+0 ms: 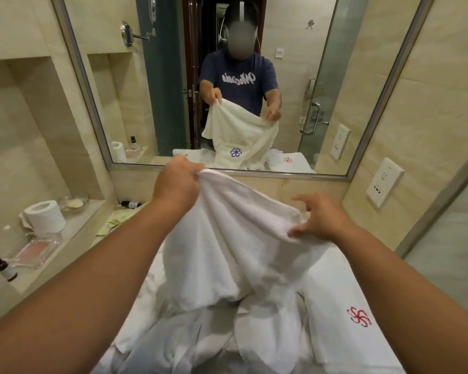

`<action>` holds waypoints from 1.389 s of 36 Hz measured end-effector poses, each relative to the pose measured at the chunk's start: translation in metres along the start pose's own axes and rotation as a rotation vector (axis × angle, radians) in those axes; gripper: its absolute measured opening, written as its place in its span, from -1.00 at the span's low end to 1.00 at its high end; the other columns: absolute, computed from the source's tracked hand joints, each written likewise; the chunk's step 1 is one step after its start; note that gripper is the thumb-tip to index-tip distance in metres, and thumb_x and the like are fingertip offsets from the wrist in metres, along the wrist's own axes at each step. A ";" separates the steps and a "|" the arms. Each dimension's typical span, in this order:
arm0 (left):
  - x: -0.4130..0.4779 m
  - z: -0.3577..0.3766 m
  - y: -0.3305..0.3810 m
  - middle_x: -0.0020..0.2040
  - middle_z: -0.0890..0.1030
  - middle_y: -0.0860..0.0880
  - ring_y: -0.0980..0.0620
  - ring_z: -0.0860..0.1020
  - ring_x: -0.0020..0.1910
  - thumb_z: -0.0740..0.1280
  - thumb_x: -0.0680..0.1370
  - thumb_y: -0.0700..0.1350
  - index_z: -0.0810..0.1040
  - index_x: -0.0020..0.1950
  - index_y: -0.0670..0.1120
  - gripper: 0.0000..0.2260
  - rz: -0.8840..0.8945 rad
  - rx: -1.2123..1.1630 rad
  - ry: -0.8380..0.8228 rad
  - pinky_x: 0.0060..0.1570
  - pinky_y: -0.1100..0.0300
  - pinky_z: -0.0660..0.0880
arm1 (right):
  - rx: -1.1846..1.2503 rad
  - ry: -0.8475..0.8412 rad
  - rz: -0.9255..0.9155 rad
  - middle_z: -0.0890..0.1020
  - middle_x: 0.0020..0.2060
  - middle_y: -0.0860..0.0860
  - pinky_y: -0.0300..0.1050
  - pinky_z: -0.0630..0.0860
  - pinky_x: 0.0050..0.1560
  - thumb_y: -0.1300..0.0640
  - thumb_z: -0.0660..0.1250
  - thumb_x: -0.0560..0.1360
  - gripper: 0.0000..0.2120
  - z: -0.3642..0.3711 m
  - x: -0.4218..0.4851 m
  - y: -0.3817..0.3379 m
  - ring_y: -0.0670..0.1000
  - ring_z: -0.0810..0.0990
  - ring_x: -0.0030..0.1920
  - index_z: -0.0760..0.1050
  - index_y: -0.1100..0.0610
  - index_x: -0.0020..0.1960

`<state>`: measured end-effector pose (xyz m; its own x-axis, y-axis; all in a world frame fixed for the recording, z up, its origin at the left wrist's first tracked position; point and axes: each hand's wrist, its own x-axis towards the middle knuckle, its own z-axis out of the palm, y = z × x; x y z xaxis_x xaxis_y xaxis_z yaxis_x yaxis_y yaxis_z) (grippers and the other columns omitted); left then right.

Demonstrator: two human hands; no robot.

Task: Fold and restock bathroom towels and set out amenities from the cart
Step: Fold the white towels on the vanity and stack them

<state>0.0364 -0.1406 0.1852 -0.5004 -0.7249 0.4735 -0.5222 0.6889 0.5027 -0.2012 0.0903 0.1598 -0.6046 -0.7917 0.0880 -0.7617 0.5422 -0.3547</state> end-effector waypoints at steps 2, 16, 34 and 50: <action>0.004 -0.005 -0.009 0.06 0.53 -0.04 -0.15 0.55 0.12 0.32 0.64 -0.20 0.67 0.30 -0.03 -0.73 -0.052 0.021 0.039 0.06 0.12 0.44 | -0.082 -0.024 0.021 0.65 -0.18 -0.16 -0.14 0.46 -0.24 -0.15 0.65 0.22 -0.65 -0.002 -0.002 0.007 0.04 0.63 -0.10 0.61 -0.27 -0.05; -0.012 -0.020 -0.033 -0.01 0.51 0.02 -0.04 0.49 -0.01 0.42 0.47 -0.36 0.50 -0.25 0.08 -0.66 0.094 0.019 -0.148 -0.08 0.16 0.37 | 0.527 0.367 0.256 0.65 -0.22 0.06 -0.09 0.40 -0.23 0.15 0.42 0.50 -0.92 -0.003 0.012 0.006 0.03 0.50 -0.24 0.64 0.14 -0.14; -0.010 -0.020 -0.044 0.00 0.73 0.01 0.06 0.60 -0.04 0.60 0.40 0.11 0.75 0.13 -0.01 -0.64 0.024 -0.031 -0.155 -0.03 0.21 0.43 | 0.800 0.184 0.248 0.71 -0.17 0.15 0.00 0.59 -0.12 0.26 0.53 0.41 -0.86 -0.031 0.012 -0.001 0.07 0.61 -0.21 0.66 0.30 -0.07; -0.003 -0.034 -0.052 -0.22 0.65 -0.06 -0.09 0.56 -0.21 0.63 0.40 0.01 0.69 -0.18 -0.08 -0.78 0.064 -0.008 0.070 -0.12 -0.03 0.62 | -0.056 0.181 -0.145 0.49 0.01 -0.17 -0.04 0.46 0.00 -0.33 0.59 0.22 -0.35 -0.040 -0.007 0.025 -0.05 0.46 0.02 0.52 -0.29 0.27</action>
<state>0.0884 -0.1746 0.1821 -0.4827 -0.6779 0.5545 -0.4851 0.7341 0.4752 -0.2255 0.1205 0.1871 -0.5162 -0.8015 0.3019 -0.8522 0.4455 -0.2745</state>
